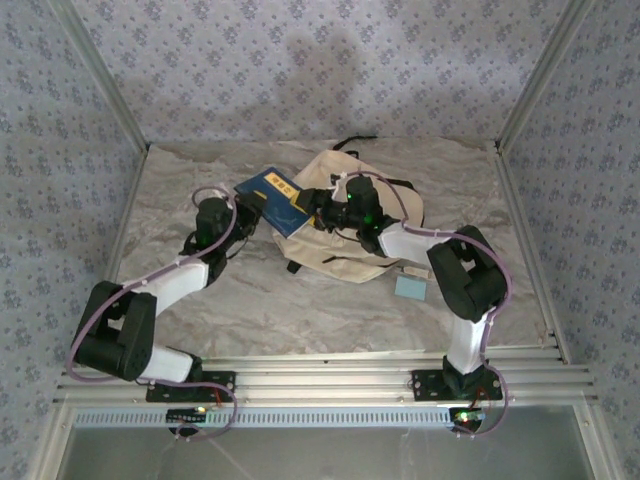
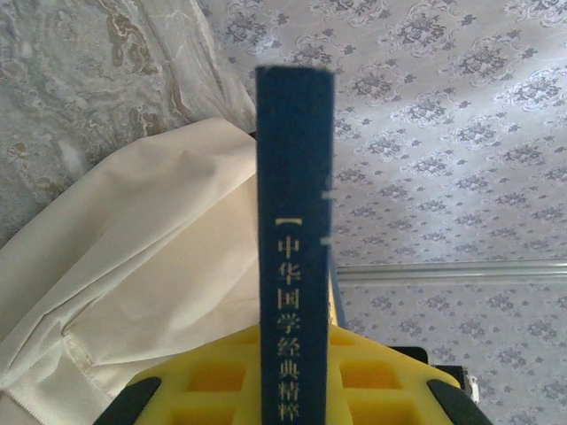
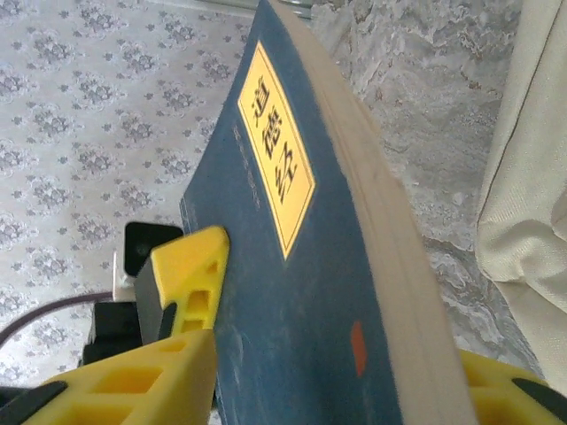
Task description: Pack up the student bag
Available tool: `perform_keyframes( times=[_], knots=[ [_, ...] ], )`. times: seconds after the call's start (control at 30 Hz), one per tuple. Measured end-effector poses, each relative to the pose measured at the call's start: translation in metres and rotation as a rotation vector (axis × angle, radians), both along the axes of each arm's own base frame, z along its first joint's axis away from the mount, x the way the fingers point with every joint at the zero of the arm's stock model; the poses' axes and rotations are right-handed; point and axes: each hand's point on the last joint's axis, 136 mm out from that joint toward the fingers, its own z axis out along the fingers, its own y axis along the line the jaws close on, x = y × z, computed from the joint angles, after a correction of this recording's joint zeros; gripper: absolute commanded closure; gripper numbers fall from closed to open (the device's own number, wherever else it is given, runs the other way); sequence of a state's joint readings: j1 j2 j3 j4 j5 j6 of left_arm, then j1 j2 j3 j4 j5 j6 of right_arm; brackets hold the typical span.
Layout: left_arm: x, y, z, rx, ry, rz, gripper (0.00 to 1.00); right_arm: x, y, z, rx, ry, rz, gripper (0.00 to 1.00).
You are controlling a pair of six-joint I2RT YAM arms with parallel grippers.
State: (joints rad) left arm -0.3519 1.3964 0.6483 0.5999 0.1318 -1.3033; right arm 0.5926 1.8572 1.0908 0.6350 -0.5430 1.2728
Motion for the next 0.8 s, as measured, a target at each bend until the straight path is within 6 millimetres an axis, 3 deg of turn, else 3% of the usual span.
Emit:
perform_keyframes(
  times=[0.1,0.13,0.17,0.2,0.23,0.3,0.4,0.5,0.63,0.73,0.8],
  knots=[
    [-0.005,-0.001,0.001,0.011,-0.008,0.025,1.0,0.003,-0.001,0.001,0.011,0.006,-0.027,1.0],
    [-0.006,0.0,0.002,0.015,-0.012,0.029,0.96,0.003,-0.001,0.0,0.015,0.009,-0.031,1.0],
    [-0.007,-0.001,0.004,0.024,-0.018,0.033,0.77,0.002,-0.002,-0.001,0.017,0.008,-0.032,1.0],
    [-0.009,-0.001,0.005,0.032,-0.02,0.034,0.42,0.001,-0.002,-0.002,0.021,0.007,-0.032,1.0],
    [-0.01,-0.003,0.005,0.042,-0.022,0.028,0.25,0.001,-0.004,-0.003,0.022,0.008,-0.039,1.0],
    [-0.015,-0.006,0.003,0.067,-0.014,0.014,0.06,0.004,-0.011,-0.008,0.014,0.012,-0.059,1.0],
    [-0.019,-0.014,-0.002,0.134,0.013,-0.022,0.04,0.01,-0.041,-0.019,-0.046,0.02,-0.111,1.0],
    [-0.02,-0.03,0.005,0.203,0.004,-0.075,0.04,0.015,-0.083,-0.014,-0.146,-0.004,-0.175,1.0],
    [-0.025,-0.065,0.015,0.281,-0.039,-0.176,0.05,0.014,-0.148,0.027,-0.273,-0.116,-0.277,1.0],
    [-0.031,-0.097,0.007,0.369,-0.042,-0.271,0.06,0.009,-0.208,0.06,-0.351,-0.197,-0.386,1.0],
    [-0.032,-0.12,-0.002,0.444,-0.03,-0.338,0.08,0.003,-0.251,0.07,-0.406,-0.222,-0.471,1.0]
  ],
)
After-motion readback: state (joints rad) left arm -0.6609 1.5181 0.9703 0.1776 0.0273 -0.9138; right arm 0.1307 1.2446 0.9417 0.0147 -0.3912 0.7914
